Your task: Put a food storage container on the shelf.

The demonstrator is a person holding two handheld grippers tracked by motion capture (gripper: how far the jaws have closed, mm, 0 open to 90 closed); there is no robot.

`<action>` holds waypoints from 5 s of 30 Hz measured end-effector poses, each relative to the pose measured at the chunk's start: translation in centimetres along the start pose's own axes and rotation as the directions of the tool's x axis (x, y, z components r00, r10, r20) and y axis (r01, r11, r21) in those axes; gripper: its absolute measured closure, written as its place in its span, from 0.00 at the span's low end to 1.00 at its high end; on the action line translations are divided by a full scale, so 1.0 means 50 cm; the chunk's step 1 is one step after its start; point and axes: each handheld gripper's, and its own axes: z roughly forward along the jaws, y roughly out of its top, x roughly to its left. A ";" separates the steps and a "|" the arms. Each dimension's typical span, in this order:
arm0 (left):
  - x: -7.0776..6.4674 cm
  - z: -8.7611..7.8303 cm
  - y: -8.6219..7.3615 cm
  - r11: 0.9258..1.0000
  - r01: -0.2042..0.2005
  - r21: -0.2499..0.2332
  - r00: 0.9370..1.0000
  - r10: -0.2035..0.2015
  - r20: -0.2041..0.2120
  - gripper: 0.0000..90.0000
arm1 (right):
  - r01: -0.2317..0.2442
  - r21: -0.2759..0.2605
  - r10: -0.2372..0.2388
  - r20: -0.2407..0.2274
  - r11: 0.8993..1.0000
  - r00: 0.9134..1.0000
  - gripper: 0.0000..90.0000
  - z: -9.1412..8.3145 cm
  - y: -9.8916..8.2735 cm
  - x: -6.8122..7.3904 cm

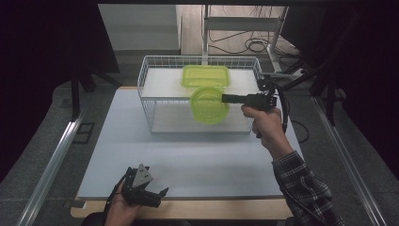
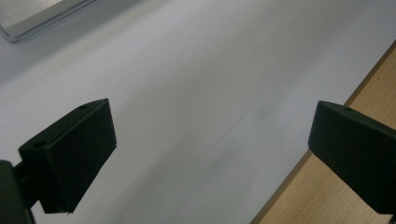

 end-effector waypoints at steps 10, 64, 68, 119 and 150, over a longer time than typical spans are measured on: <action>0.000 -0.001 0.000 1.000 -0.002 0.002 1.000 0.002 0.003 0.01 | 0.021 -0.071 -0.017 0.044 0.997 0.999 0.90 0.002 0.063 0.018; -0.001 0.002 -0.001 1.000 -0.010 0.016 1.000 0.010 0.015 0.01 | 0.090 -0.113 -0.039 0.395 0.989 0.918 0.79 0.094 0.180 0.012; -0.001 0.002 -0.001 1.000 -0.016 0.019 1.000 0.015 0.013 0.01 | 0.100 -0.120 -0.047 0.384 0.988 0.922 0.72 0.093 0.179 0.014; 0.002 -0.001 0.000 1.000 0.022 0.008 1.000 -0.022 0.016 0.00 | 0.268 0.015 -0.260 0.305 0.963 0.916 0.26 0.043 0.059 0.016; -0.001 0.001 0.000 1.000 0.007 0.029 1.000 -0.007 0.007 0.00 | 0.359 0.128 -0.381 0.292 0.924 0.877 0.09 0.040 -0.047 0.010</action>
